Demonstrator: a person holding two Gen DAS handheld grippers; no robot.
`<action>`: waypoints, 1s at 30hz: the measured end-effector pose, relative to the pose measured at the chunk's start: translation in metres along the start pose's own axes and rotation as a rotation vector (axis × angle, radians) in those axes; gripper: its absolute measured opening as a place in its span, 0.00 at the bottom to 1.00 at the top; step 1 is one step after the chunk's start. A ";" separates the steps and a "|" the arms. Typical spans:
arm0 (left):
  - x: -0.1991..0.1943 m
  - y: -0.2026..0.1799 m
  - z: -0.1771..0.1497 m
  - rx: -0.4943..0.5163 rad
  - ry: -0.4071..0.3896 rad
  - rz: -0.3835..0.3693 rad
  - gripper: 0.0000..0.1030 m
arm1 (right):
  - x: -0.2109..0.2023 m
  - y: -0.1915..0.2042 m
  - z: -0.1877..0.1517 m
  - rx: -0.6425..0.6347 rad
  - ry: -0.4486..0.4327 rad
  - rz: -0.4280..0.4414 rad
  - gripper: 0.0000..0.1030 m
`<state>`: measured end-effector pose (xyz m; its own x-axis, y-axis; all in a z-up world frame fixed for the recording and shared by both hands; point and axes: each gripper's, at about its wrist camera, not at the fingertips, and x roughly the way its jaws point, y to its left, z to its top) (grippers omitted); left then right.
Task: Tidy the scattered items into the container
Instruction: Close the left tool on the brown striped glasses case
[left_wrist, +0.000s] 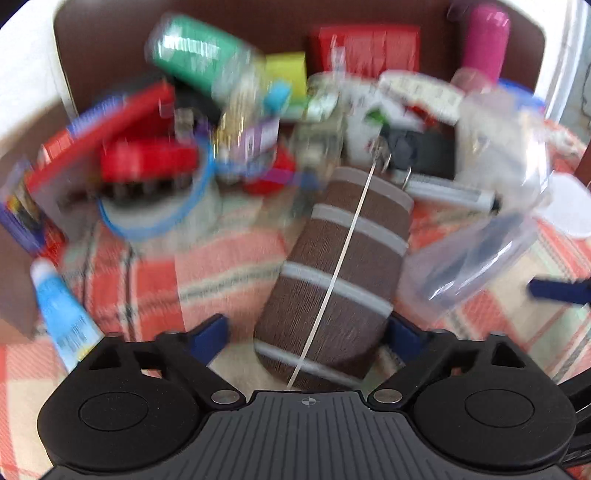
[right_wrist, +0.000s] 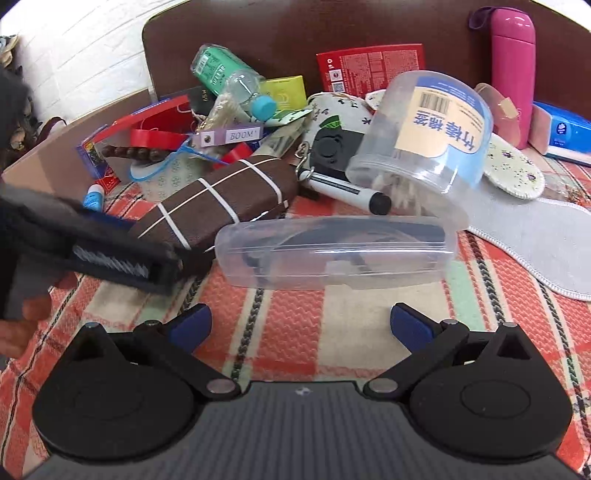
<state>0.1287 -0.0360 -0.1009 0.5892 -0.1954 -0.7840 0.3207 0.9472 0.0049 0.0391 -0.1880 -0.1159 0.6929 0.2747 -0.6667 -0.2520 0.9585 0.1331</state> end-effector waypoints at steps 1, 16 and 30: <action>-0.001 0.002 -0.002 -0.002 -0.012 -0.007 0.81 | 0.000 0.000 0.000 -0.002 0.003 -0.003 1.00; -0.066 0.058 -0.073 -0.054 0.019 0.004 0.65 | -0.020 0.020 0.005 -0.007 -0.030 0.111 0.99; -0.091 0.091 -0.098 -0.233 -0.013 -0.008 0.76 | 0.037 0.090 0.066 -0.135 0.014 0.397 0.99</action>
